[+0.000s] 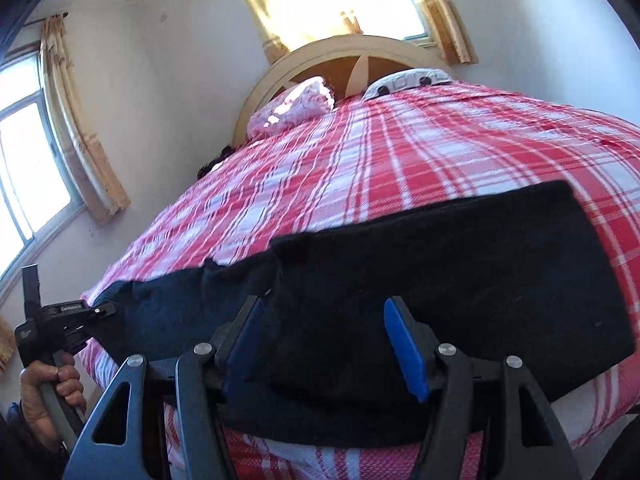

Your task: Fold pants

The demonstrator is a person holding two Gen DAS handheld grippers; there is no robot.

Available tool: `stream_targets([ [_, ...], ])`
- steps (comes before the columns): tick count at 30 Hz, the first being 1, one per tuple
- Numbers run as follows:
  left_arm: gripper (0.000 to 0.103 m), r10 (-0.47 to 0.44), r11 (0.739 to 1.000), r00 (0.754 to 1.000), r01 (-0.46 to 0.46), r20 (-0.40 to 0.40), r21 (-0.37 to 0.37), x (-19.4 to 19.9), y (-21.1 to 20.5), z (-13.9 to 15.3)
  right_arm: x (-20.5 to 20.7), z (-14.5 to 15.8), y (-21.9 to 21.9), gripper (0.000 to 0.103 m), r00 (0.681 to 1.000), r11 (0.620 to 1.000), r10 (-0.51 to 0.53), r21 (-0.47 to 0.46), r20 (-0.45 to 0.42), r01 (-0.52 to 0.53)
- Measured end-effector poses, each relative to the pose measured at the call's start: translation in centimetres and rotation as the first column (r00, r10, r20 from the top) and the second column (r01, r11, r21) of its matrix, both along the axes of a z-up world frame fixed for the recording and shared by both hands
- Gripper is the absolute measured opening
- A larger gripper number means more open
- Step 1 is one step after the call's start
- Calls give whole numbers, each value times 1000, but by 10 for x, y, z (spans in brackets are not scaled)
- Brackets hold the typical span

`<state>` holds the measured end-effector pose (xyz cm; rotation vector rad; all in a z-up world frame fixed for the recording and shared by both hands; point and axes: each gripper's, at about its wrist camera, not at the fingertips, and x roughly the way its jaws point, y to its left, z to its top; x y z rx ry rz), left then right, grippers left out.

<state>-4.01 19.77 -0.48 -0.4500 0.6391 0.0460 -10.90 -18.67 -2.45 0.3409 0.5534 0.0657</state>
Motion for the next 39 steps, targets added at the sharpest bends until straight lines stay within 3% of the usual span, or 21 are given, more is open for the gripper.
stream_targets([
  [2,13,-39,999,998,37,43,28,1,-13,12,-3,4,-11,64,999,999,-35,12,12,35],
  [5,13,-158,985,977,147,142,86,-1,-46,35,-5,1,-31,64,996,995,-93,44,-10,93],
  [9,13,-397,915,885,362,241,177,-11,-116,58,-16,1,-60,64,985,981,-170,89,-23,171],
  [12,13,-556,830,782,509,281,228,-22,-175,67,-29,4,-80,64,976,971,-218,103,-9,217],
  [15,13,-714,700,649,664,262,262,-35,-236,59,-43,8,-101,64,962,954,-274,130,0,272],
  [18,13,-831,555,526,755,183,349,-55,-292,30,-57,12,-116,64,947,939,-320,137,11,315],
  [20,13,-867,483,487,774,101,409,-63,-315,7,-65,13,-124,64,939,931,-344,136,12,339],
  [23,16,-890,373,453,792,-55,483,-74,-330,-25,-71,8,-130,64,937,926,-349,151,1,345],
  [25,25,-896,341,440,768,-60,542,-82,-322,-31,-73,4,-133,64,939,925,-343,168,-10,340],
  [26,41,-904,325,423,770,-57,549,-86,-318,-26,-72,2,-134,64,941,926,-337,178,-14,334],
  [27,61,-913,319,405,786,-53,529,-86,-311,-21,-72,1,-134,64,944,927,-329,187,-13,326],
  [28,69,-913,328,405,791,-41,518,-85,-307,-13,-72,1,-135,64,947,928,-321,200,-10,316],
  [31,75,-913,372,405,793,37,482,-85,-279,8,-71,6,-139,64,955,927,-297,244,20,283],
  [32,80,-904,401,423,787,62,468,-82,-267,16,-71,9,-140,64,959,929,-282,260,38,263],
  [35,84,-853,501,511,746,106,439,-70,-242,28,-67,15,-140,64,974,936,-211,303,77,178],
  [39,84,-737,650,671,673,77,353,-37,-213,29,-59,14,-139,64,982,924,-174,357,78,136],
])
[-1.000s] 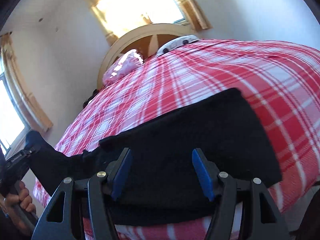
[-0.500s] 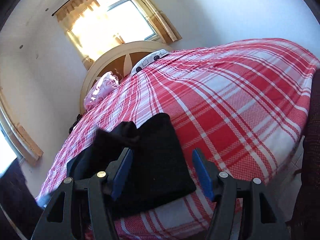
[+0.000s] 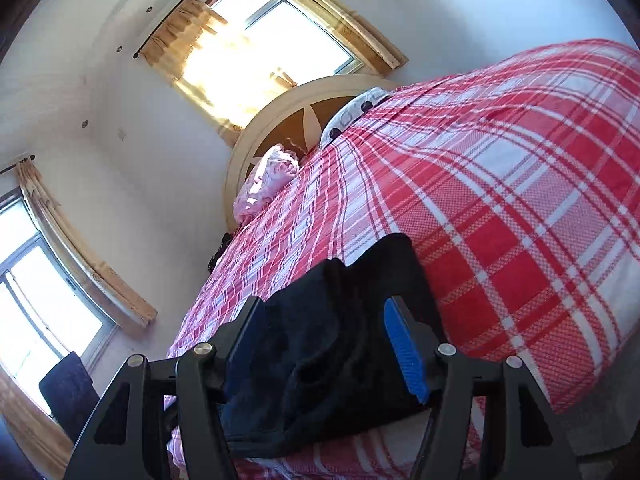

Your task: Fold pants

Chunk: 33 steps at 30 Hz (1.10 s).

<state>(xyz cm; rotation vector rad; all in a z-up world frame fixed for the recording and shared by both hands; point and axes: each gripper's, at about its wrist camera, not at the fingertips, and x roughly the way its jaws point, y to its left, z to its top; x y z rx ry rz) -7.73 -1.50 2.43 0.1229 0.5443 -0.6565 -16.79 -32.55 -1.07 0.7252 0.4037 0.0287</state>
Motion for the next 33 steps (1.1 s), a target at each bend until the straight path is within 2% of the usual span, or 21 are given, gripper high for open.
stream_targets([
  [2,84,54,998,996,-55,-75,-13,13,5,-9,9,-5,7,64,999,999,23,-29,-40,-24],
  [6,84,202,978,962,-210,-186,-23,36,24,-24,32,-15,26,64,992,983,27,-179,-122,-49],
  [9,84,230,969,939,-244,-255,-28,39,26,-42,42,-17,40,64,986,959,-13,-281,-163,-34],
  [12,84,255,965,923,-260,-289,20,41,19,-54,41,-18,52,64,981,933,-19,-356,-193,-52],
  [14,84,259,965,918,-261,-300,34,41,18,-60,37,-18,61,45,979,916,4,-391,-202,-85],
  [15,84,263,963,916,-266,-304,32,41,18,-61,36,-17,67,32,978,900,23,-421,-208,-111],
  [16,84,265,963,914,-269,-306,30,38,18,-58,35,-16,69,26,978,889,41,-439,-206,-130],
  [19,85,268,961,914,-277,-304,14,37,21,-51,30,-7,71,21,983,870,48,-476,-179,-129],
  [22,90,285,955,917,-297,-278,-2,36,24,-45,18,13,69,21,997,850,22,-523,-73,-57],
  [24,92,293,953,918,-304,-266,-1,36,23,-44,11,20,65,21,999,830,-10,-558,-37,-12],
  [26,92,291,955,919,-297,-267,18,37,18,-47,11,12,53,21,997,833,-44,-553,-65,1],
  [29,92,291,956,922,-287,-254,53,35,10,-53,11,-20,37,23,985,859,-90,-512,-147,2],
  [31,92,294,956,928,-284,-228,77,32,7,-54,3,-30,33,31,989,859,-106,-511,-103,39],
  [33,92,296,955,930,-283,-217,89,33,7,-51,2,-28,31,39,989,860,-104,-509,-102,38],
])
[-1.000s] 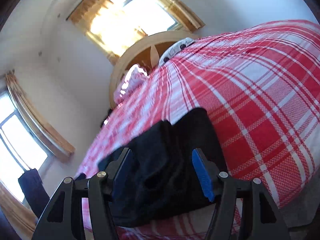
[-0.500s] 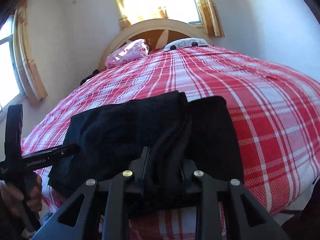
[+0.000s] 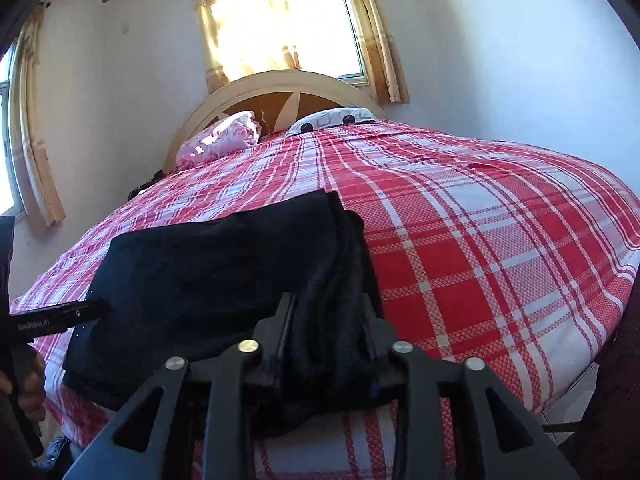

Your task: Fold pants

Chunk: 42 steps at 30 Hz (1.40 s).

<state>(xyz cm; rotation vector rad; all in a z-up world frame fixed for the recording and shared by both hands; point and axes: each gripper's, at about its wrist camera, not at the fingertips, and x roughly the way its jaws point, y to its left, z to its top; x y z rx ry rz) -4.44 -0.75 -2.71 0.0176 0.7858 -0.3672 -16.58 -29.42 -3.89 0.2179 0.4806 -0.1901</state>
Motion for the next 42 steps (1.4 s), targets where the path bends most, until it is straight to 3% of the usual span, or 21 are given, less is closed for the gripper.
stream_targets([
  [3,92,29,1000,1000,-29,12,11,2,6,7,-2,7,-13,50,1000,998,2,62,-13,-1],
  [5,92,61,997,997,-63,52,33,3,9,14,-12,15,-21,50,997,993,-66,101,29,63],
  [7,92,76,996,990,-81,116,41,2,10,28,-30,29,-24,50,988,990,-125,76,89,119],
  [13,92,-36,999,978,34,207,12,7,-25,59,-11,54,3,50,992,999,31,-28,125,-28],
  [16,92,-66,997,987,60,144,42,24,-54,52,17,55,7,50,987,997,82,-1,135,-83],
  [19,93,-54,998,999,54,1,38,44,-71,26,49,43,5,50,992,991,102,83,78,-108],
  [21,97,-25,998,997,29,-76,49,54,-76,6,68,20,1,50,994,987,106,123,-24,-102],
  [23,103,-1,999,998,4,-67,35,53,-75,3,69,12,5,50,993,990,116,81,-5,-115],
  [28,103,-27,1000,996,27,-82,8,54,-67,7,70,12,14,51,996,996,93,14,-17,-93],
  [32,103,-24,1000,998,23,-59,-16,42,-50,22,49,28,12,52,994,992,99,71,40,-102],
  [34,103,-14,1000,999,14,-46,-18,32,-40,23,26,37,9,60,990,993,85,77,115,-94],
  [36,103,-12,1000,999,11,-40,-17,23,-33,20,11,39,9,67,991,998,49,30,126,-53],
  [41,103,-47,998,999,47,0,37,7,-33,12,14,3,2,70,998,1000,1,24,-69,1],
  [42,103,-48,998,999,47,12,46,8,-33,15,17,-7,-4,76,995,998,-8,66,-103,15],
])
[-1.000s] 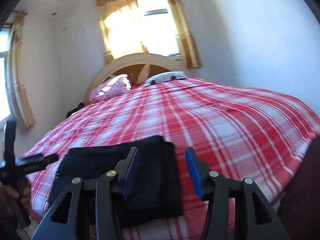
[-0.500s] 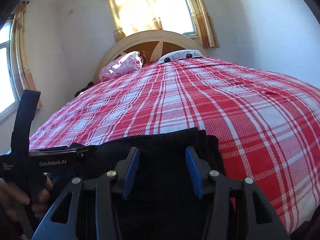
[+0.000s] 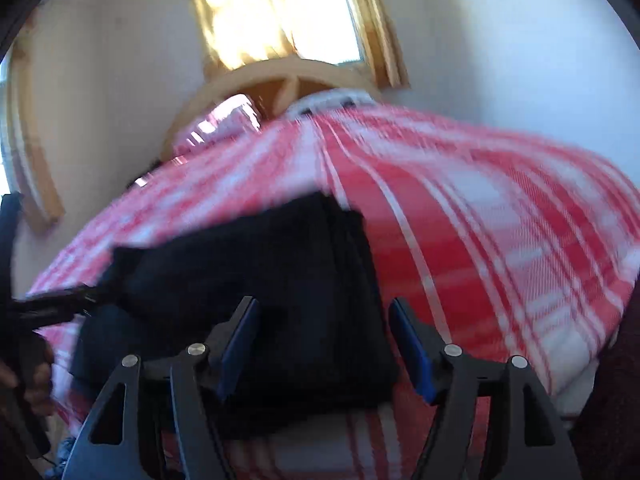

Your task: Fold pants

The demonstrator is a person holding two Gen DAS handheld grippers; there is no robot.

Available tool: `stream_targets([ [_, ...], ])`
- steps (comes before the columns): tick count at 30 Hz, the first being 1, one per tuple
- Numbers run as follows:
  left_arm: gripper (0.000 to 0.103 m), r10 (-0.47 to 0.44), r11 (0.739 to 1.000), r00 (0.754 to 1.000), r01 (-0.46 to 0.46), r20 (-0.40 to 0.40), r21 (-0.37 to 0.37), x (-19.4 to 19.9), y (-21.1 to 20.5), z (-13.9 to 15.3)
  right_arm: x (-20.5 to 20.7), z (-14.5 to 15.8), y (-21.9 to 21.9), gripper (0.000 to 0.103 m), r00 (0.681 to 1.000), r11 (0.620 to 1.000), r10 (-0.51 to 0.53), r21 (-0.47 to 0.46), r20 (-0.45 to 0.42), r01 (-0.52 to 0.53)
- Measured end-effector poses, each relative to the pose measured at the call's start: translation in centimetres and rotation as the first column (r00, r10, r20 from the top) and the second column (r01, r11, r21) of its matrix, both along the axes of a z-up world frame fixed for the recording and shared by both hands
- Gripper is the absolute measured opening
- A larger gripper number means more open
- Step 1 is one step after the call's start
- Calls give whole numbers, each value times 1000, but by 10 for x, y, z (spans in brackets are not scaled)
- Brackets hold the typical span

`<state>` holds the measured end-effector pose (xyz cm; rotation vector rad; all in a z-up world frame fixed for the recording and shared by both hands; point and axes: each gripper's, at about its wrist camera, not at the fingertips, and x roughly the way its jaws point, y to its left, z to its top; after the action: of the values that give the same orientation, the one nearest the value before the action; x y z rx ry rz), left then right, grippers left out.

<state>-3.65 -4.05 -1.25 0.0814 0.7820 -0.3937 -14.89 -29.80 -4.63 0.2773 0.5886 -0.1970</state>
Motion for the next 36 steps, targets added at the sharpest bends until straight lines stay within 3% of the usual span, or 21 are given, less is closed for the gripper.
stream_targets([
  [2,103,17,1000,1000,-17,23,8,4,6,8,-7,-7,-13,77,997,993,-32,112,66,24],
  [5,103,117,993,991,-117,60,10,15,31,18,-3,-4,-8,78,999,998,-20,65,31,18],
  [8,103,174,985,985,-174,-13,-16,25,60,12,-6,-5,-13,78,1000,996,0,95,32,-3],
  [10,103,187,977,978,-195,-90,-85,25,75,1,-11,-6,-19,79,999,990,17,138,39,-22],
  [12,103,130,971,975,-162,-179,-175,23,78,-13,-13,-7,-22,80,998,986,40,160,40,-46],
  [14,103,69,971,966,-123,-250,-206,19,67,-29,-14,-8,-18,81,997,987,59,148,40,-64],
  [17,103,42,991,984,-63,-172,-117,1,42,-31,-12,-8,-13,81,997,990,60,124,38,-64],
  [20,103,-19,980,974,-25,-224,-196,-7,33,-35,-11,-9,-13,81,998,990,62,125,33,-65],
  [22,97,-31,977,973,-18,-227,-213,-12,32,-35,-10,-8,-14,81,998,989,60,136,24,-63],
  [24,72,-72,961,966,0,-249,-276,-14,33,-33,-9,-6,-12,81,998,986,57,160,7,-57],
  [25,65,-96,945,956,1,-276,-328,-14,37,-33,-8,-5,-12,81,998,982,62,178,4,-62],
  [27,57,-98,939,954,-6,-282,-345,-12,40,-31,-9,-3,-11,80,997,969,79,235,12,-80],
  [30,43,-92,930,953,-22,-290,-366,-6,47,-31,-13,-5,-9,65,998,962,69,265,16,-71],
  [32,39,-92,918,946,-39,-310,-394,-2,51,-34,-18,-11,-20,55,998,942,41,331,37,-51],
  [34,35,-91,921,950,-33,-299,-388,-4,51,-33,-23,-20,-38,44,997,886,20,462,74,-52],
  [36,25,-92,929,959,-15,-269,-371,-8,47,-28,-24,-25,-45,41,996,853,16,518,90,-61],
])
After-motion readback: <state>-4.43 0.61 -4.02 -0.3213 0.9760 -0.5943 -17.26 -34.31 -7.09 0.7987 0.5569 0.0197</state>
